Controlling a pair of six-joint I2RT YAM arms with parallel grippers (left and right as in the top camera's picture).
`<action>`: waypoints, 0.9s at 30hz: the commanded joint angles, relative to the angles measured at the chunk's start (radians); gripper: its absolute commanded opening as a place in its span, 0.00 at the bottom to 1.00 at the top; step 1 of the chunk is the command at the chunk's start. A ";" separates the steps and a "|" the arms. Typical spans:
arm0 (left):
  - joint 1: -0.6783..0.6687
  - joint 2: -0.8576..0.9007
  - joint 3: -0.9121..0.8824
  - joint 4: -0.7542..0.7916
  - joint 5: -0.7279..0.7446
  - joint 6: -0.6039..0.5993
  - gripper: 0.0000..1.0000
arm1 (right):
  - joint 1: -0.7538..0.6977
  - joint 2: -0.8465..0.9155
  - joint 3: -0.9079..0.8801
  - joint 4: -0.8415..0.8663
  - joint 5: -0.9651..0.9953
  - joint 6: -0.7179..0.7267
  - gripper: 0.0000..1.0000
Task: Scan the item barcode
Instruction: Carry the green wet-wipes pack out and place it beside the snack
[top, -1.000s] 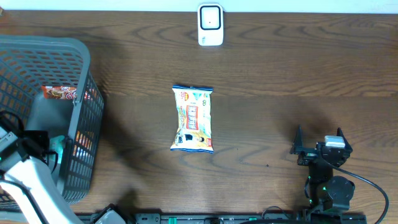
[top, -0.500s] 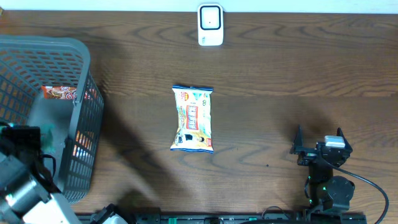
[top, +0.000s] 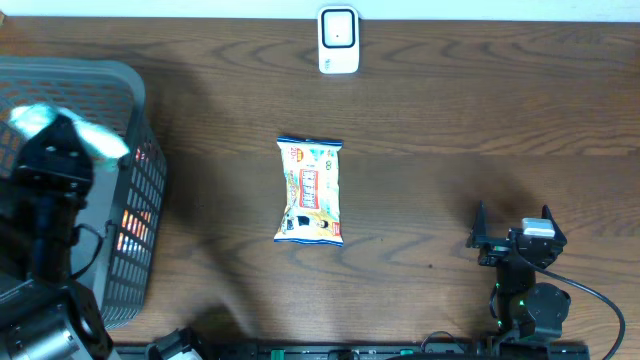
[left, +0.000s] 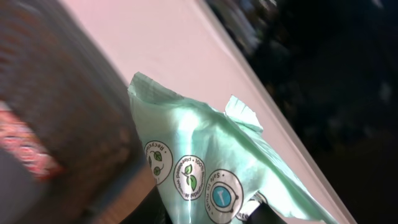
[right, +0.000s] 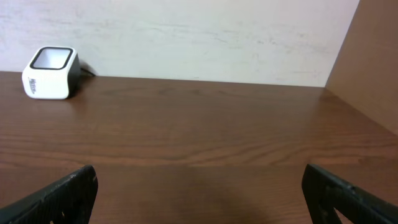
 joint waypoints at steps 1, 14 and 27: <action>-0.114 0.000 0.021 0.038 0.033 0.017 0.07 | -0.006 -0.005 -0.004 -0.001 -0.006 -0.013 0.99; -0.470 0.132 0.021 0.101 0.034 0.228 0.07 | -0.006 -0.005 -0.004 -0.001 -0.006 -0.013 0.99; -0.932 0.584 0.021 0.105 0.003 0.367 0.07 | -0.006 -0.005 -0.004 -0.001 -0.006 -0.013 0.99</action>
